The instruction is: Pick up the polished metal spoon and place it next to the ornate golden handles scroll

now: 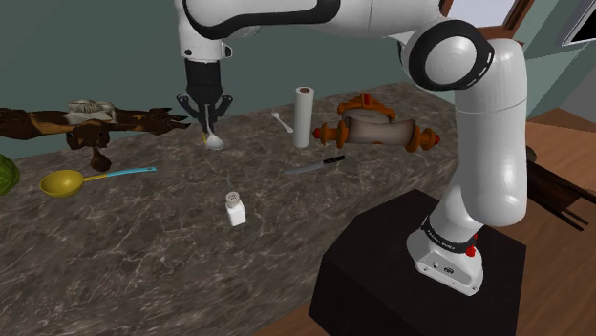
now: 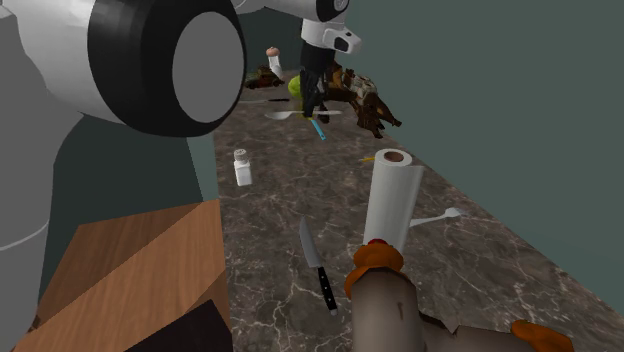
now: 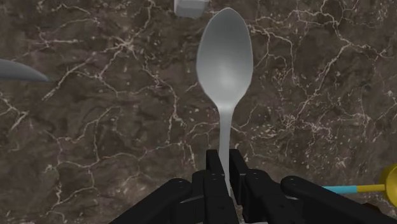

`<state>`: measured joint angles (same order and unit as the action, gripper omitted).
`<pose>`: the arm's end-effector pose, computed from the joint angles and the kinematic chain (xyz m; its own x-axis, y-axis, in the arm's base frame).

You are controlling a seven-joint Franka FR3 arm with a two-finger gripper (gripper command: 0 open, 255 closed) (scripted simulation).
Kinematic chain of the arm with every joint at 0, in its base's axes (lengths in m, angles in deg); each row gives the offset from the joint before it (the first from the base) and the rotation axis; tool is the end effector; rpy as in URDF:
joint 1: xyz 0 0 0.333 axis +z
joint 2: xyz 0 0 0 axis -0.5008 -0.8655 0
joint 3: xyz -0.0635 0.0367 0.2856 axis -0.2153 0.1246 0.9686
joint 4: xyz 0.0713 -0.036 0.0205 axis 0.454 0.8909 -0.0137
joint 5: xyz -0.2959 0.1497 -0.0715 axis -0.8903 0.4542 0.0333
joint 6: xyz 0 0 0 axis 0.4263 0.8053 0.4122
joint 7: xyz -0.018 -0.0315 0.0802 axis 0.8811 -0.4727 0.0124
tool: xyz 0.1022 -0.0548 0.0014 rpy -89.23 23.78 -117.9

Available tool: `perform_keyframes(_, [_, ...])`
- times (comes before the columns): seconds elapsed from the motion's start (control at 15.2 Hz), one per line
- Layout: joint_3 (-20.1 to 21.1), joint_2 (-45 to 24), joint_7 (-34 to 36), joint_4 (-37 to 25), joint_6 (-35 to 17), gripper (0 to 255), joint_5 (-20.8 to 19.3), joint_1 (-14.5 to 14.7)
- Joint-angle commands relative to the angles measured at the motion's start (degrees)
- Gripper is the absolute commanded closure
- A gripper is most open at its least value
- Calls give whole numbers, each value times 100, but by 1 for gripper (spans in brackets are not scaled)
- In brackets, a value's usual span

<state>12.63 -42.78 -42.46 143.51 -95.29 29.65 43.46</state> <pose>0.5699 0.2822 0.4823 0.9323 -0.3329 -0.1414 -0.3526 -0.9236 -0.1506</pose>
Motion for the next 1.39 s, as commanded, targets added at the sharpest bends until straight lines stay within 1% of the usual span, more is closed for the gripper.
perform_keyframes(0.0, [3, 10, 17, -122, 134, 255, 0, 3])
perform_keyframes(0.26, [6, -61, 70, -524, 460, 255, -22, 35])
perform_keyframes(0.46, [-19, 675, -271, 572, 144, 255, 177, -322])
perform_keyframes(0.73, [-120, 1480, -761, 1675, -90, 255, 412, -711])
perform_keyframes(0.99, [-285, 2160, -1274, 2539, -196, 255, 598, -1030])
perform_keyframes(1.32, [-562, 2879, -1926, 3388, -213, 255, 736, -1369])
